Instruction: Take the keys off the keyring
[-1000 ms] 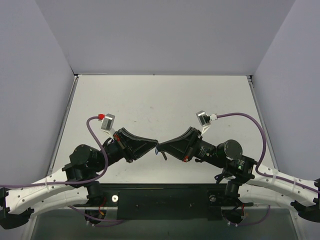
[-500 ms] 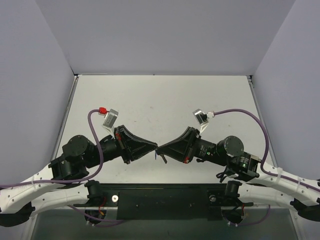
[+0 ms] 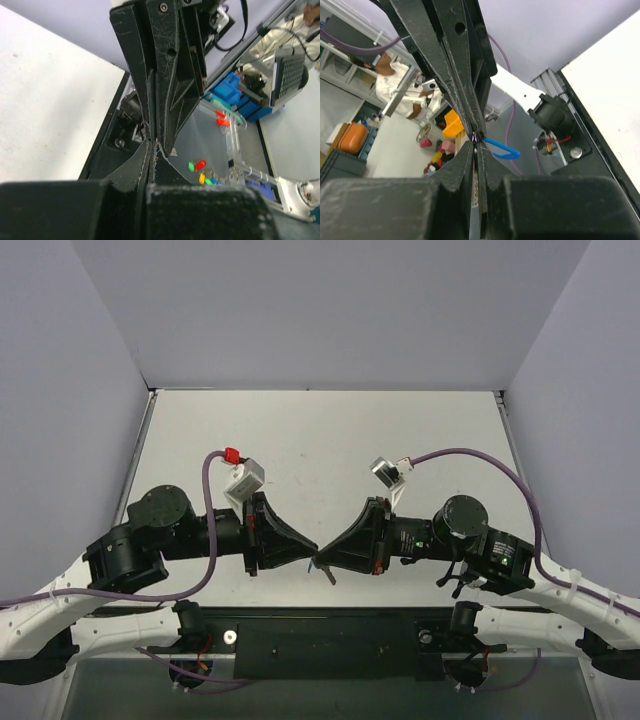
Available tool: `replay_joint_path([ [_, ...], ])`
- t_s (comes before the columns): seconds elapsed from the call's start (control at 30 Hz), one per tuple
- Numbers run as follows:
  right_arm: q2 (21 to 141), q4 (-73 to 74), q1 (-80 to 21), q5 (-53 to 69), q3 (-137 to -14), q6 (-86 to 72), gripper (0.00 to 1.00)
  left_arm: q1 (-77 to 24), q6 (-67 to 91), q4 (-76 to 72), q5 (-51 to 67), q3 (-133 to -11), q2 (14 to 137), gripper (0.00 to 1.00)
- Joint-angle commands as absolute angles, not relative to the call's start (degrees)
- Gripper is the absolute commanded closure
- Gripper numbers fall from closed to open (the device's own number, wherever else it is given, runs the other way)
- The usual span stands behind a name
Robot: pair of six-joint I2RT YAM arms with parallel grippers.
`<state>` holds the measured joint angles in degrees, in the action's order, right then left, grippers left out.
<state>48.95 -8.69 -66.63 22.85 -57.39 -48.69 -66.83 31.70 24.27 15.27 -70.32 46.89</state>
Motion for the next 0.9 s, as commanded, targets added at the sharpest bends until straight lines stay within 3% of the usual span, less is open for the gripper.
replay_joint_path([
  [0.0, 52.0, -5.3, -64.7, 24.5, -60.6, -46.5, 1.0, -67.2, 27.5, 29.6, 24.0, -72.7, 51.0, 1.0],
  [0.87, 55.4, 5.9, -61.7, 35.2, -65.1, -42.7, 1.0, -66.7, 22.7, 36.5, 35.0, -75.3, 57.3, 1.0],
])
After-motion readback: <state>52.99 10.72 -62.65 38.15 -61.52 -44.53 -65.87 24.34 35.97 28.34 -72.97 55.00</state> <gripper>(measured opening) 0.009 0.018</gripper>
